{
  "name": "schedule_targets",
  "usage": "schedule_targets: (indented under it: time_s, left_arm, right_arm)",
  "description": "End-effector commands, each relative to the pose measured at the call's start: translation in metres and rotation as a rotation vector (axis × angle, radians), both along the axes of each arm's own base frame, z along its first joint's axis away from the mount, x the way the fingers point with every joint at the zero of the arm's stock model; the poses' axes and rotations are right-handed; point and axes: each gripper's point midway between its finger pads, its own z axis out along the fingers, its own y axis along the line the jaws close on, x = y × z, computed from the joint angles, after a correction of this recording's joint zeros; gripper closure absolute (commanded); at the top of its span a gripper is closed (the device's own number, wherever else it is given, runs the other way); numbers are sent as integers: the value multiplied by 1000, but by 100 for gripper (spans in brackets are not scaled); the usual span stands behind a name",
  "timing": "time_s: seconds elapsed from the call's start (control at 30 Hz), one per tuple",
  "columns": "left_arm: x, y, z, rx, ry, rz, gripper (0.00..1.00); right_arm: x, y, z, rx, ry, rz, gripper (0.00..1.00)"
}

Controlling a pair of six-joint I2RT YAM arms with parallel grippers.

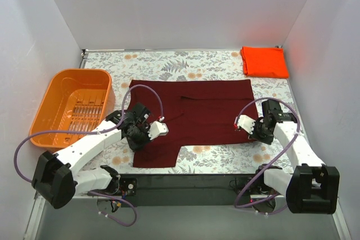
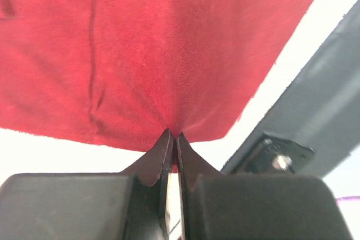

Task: Fold and stack the t-shirts
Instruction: Fold the tshirt

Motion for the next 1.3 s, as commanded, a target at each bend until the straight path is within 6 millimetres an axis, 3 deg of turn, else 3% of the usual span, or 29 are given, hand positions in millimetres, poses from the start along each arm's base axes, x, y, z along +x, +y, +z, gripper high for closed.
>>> schedule_targets:
  time_s: [0.0,0.07,0.27,0.57,1.0,1.27]
  left_arm:
    - [-18,4,29,-24,32,3,100]
    - [-14,3,36,-27,16,21,100]
    - [12,1,42,-13,-48,41,100]
    - [94,8,71,-55,-148,87,100]
    - [186,-2,68,-64,-191,97,100]
    - [221,-3,57,-44,-185,91,100]
  right_arm:
    - [-15,-7,8,-26,8,63,99]
    - [-16,-14,8,-32,13,50,99]
    - [16,-15,23,-13,27,30,99]
    - [56,-17,33,-11,29,45,99]
    - [129,-20,35,-8,36,48,99]
    - [157,-23,27,-17,45,51,99]
